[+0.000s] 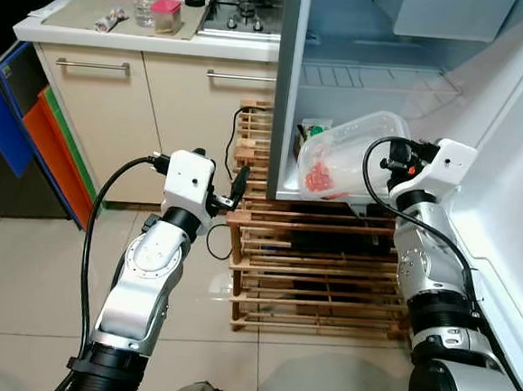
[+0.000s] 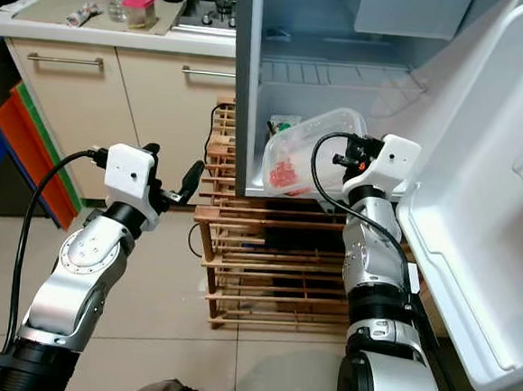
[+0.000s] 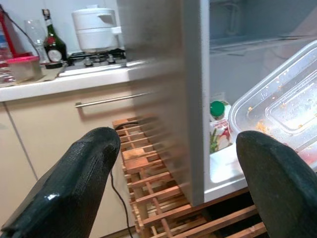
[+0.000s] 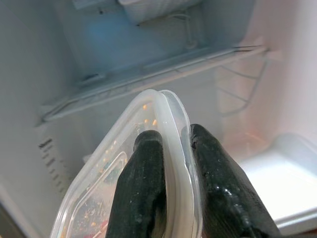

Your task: Restocking fridge

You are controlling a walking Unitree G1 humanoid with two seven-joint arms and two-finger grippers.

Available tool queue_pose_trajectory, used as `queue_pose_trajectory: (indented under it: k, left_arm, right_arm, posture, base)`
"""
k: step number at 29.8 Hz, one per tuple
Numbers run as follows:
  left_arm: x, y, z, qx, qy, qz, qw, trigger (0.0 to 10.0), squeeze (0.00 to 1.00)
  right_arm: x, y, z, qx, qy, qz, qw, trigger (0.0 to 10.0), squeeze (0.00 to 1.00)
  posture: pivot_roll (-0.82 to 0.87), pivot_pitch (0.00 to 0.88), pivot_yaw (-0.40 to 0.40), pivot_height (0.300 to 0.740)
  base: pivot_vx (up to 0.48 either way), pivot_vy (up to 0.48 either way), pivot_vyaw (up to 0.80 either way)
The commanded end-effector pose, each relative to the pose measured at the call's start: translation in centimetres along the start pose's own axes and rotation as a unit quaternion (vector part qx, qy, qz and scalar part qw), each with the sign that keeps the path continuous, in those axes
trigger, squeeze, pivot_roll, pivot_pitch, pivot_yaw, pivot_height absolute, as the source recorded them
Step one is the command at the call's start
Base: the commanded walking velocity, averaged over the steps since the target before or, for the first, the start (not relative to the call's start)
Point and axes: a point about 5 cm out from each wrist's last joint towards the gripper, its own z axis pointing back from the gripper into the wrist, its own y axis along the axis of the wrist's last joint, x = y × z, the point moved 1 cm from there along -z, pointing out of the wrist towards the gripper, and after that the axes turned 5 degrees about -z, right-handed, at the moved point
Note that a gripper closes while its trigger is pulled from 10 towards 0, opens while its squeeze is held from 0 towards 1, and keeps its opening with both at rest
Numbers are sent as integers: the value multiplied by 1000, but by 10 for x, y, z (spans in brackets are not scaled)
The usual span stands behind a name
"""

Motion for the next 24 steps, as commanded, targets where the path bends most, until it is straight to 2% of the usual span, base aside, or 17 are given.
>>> queue_pose_trajectory:
  k: [1, 8, 22, 24]
  left_arm:
    - [0, 0, -1, 0, 2, -5, 1000, 10000, 0]
    - [0, 0, -1, 0, 2, -5, 1000, 10000, 0]
    - [1, 0, -1, 1, 0, -6, 1000, 10000, 0]
    - [1, 0, -1, 1, 0, -6, 1000, 10000, 0]
  right_arm:
    - [-4, 7, -2, 8, 6, 7, 1000, 0, 0]
    - [-4, 7, -2, 10, 5, 10, 1000, 0, 0]
    - [-7, 9, -1, 16, 9, 21, 1000, 0, 0]
    - [-7, 9, -2, 15, 8, 22, 1000, 0, 0]
  posture:
    - [30, 0, 25, 715]
    - [29, 0, 25, 715]
    - [28, 0, 23, 715]
    - [28, 0, 22, 715]
  base:
    - [0, 0, 706]
    - [0, 0, 730]
    - [0, 0, 0]
    - [0, 0, 681]
